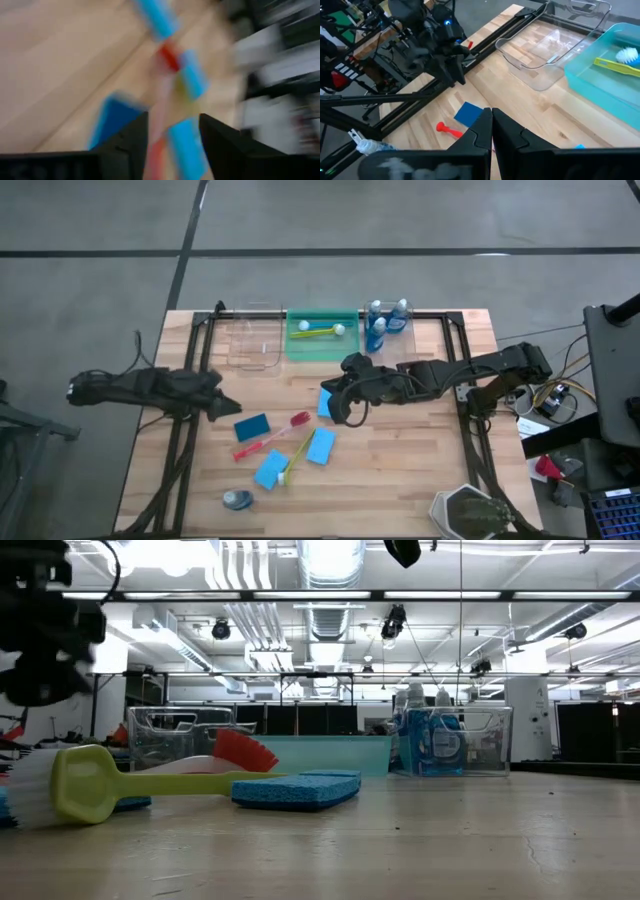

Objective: Pick & Place Kitchen Sink Supplies
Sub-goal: Put the blue sponge wipe into the left transparent bin

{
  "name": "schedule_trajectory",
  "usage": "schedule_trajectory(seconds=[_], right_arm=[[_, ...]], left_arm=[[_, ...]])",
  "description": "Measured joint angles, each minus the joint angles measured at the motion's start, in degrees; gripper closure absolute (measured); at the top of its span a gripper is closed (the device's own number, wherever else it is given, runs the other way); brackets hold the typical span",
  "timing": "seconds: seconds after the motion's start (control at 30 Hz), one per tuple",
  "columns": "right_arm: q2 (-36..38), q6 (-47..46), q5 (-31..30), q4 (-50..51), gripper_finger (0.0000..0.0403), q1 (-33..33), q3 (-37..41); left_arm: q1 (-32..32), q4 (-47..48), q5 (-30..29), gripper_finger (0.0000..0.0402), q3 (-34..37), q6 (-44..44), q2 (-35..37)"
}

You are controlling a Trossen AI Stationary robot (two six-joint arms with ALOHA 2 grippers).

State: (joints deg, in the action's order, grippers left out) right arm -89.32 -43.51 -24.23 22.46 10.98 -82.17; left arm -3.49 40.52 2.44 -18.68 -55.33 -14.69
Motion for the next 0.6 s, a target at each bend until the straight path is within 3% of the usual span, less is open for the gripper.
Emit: schedule_trajectory(seconds=[0.17,0.3,0.6], right_arm=[[0.00,0.28,-0.45,-0.12,0.0394,-0.02,0.36],[-0.04,0.13,-1.22,-0.15,0.0394,0.00,1.23],[-0.07,-1.51,-1.29,-0.42,0.0394,0.00,2.87]], left_arm=[[-0.13,3.24,-0.01,0.0182,-2.81,6.69,-4.93],[-0.13,3.50,1.29,0.0179,-3.47,14.95,-9.90],[-0.13,2.90,1.41,0.0181,-1.09,17.32,-21.20]])
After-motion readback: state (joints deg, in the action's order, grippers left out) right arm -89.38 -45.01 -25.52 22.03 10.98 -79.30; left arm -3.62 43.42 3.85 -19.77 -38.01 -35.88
